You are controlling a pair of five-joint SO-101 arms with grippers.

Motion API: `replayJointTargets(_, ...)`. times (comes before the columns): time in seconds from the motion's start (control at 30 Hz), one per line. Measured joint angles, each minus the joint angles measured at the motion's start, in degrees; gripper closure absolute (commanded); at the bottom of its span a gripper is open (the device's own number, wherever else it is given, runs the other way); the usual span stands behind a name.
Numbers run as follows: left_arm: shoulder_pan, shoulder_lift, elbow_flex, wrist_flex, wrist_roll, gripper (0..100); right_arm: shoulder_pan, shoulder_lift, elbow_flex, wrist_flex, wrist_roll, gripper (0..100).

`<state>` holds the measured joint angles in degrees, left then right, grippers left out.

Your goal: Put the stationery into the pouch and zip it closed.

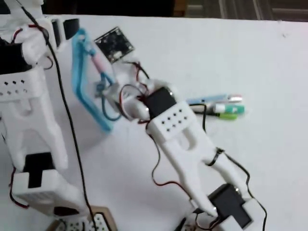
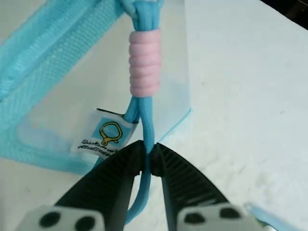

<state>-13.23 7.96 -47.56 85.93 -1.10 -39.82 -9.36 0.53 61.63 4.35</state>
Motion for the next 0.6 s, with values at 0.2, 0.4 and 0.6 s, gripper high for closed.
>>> replayJointTargets(0.2,0.0,0.3,0.0,3.6,-2.7,69,0.0,0.0,0.0,-1.8,0.0,98.1)
replayJointTargets(0.4,0.0,6.1,-0.6,3.8,-2.7,69,0.0,0.0,0.0,-2.6,0.0,98.1)
replayJointTargets(0.6,0.1,11.9,-0.9,3.8,-2.5,69,0.2,-0.3,0.7,-3.2,0.0,98.1)
